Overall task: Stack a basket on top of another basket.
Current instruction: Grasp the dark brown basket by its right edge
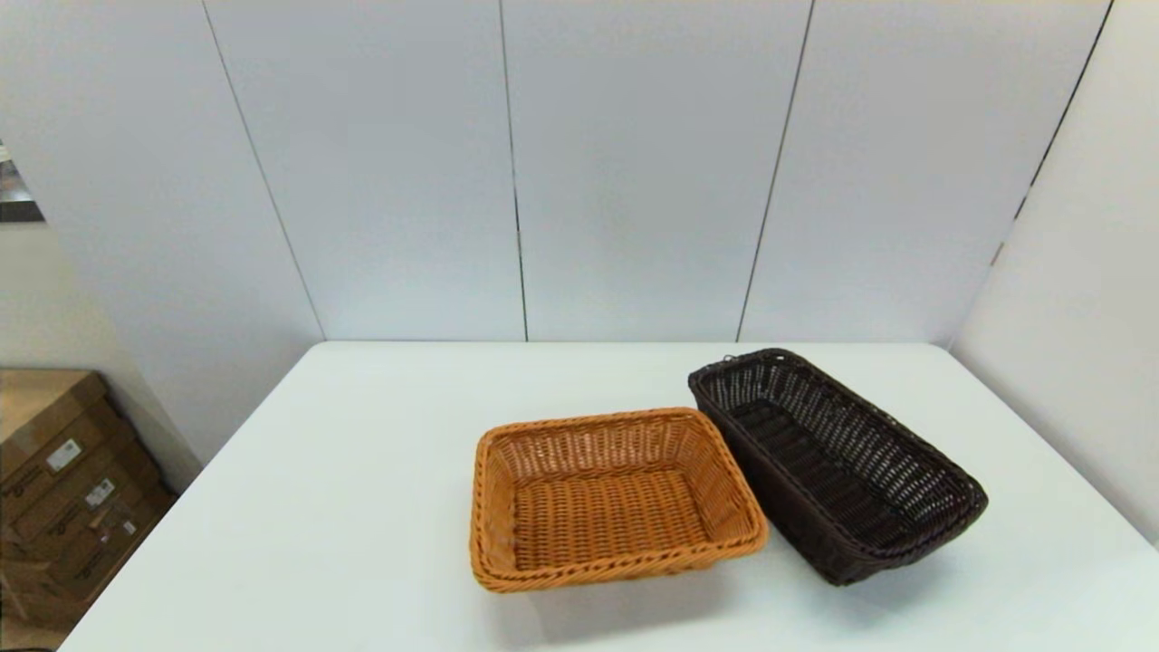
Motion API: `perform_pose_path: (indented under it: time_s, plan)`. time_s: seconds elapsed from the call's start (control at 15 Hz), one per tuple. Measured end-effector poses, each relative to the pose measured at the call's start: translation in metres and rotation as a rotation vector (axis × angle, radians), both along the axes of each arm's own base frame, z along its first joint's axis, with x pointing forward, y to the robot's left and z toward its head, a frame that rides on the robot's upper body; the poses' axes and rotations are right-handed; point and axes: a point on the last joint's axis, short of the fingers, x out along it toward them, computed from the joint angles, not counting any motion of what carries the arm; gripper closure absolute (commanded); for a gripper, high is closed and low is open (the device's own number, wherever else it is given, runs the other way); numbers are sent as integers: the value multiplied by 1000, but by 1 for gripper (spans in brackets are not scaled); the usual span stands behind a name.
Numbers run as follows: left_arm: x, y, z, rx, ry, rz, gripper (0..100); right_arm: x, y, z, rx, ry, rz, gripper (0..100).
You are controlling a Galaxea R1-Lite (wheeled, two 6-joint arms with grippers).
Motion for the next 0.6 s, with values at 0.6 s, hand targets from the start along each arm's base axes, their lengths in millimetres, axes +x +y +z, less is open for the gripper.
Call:
perform_pose_path:
  time_s: [0.6]
  plan:
    - [0, 0, 0, -2, 0, 0, 0, 117, -3, 60, 369, 618, -171, 0]
